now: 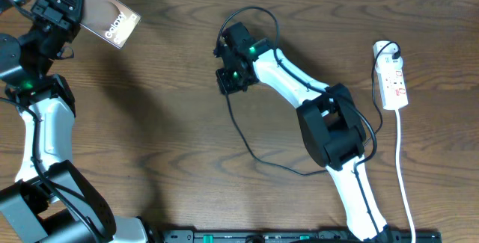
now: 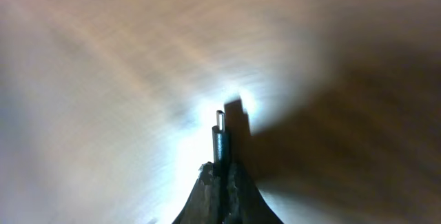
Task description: Plug charger to phone and switch on socket
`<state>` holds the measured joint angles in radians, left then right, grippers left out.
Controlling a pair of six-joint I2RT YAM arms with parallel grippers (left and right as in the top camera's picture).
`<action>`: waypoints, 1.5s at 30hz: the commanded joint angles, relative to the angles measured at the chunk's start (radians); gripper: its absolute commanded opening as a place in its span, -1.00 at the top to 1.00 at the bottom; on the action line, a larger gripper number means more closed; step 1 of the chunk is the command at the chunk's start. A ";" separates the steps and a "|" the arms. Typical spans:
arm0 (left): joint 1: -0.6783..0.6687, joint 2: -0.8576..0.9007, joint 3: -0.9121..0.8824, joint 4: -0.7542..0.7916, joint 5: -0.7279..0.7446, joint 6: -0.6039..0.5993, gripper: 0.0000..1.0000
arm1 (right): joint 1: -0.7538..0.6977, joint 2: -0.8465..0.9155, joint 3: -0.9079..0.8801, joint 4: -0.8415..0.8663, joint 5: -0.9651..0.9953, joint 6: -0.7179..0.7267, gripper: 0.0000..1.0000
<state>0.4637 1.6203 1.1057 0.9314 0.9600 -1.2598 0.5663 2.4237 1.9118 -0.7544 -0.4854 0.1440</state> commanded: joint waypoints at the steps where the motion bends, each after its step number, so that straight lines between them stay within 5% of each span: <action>1: 0.001 -0.019 0.011 0.013 0.000 0.002 0.85 | -0.035 0.068 -0.039 0.000 -0.557 -0.212 0.98; 6: 0.001 -0.019 0.011 0.013 0.001 0.001 0.85 | -0.077 0.068 -0.040 0.113 -1.077 -0.270 0.97; 20: -0.052 -0.019 0.011 0.013 0.083 0.029 0.85 | -0.044 0.038 -0.027 0.402 -1.077 -0.092 0.97; 26: -0.069 -0.019 0.011 0.003 0.148 0.040 0.85 | -0.020 0.020 -0.027 0.714 -1.077 0.141 0.97; 38: -0.068 -0.019 0.011 -0.100 0.159 0.100 0.86 | 0.005 0.016 -0.027 1.691 -1.077 0.925 0.97; 45: -0.068 -0.019 0.011 -0.100 0.159 0.100 0.85 | 0.004 0.016 -0.027 1.784 -1.077 1.030 0.98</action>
<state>0.3923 1.6203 1.1057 0.8185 1.1099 -1.1732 0.5663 2.4710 1.8729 1.0256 -1.5475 1.0672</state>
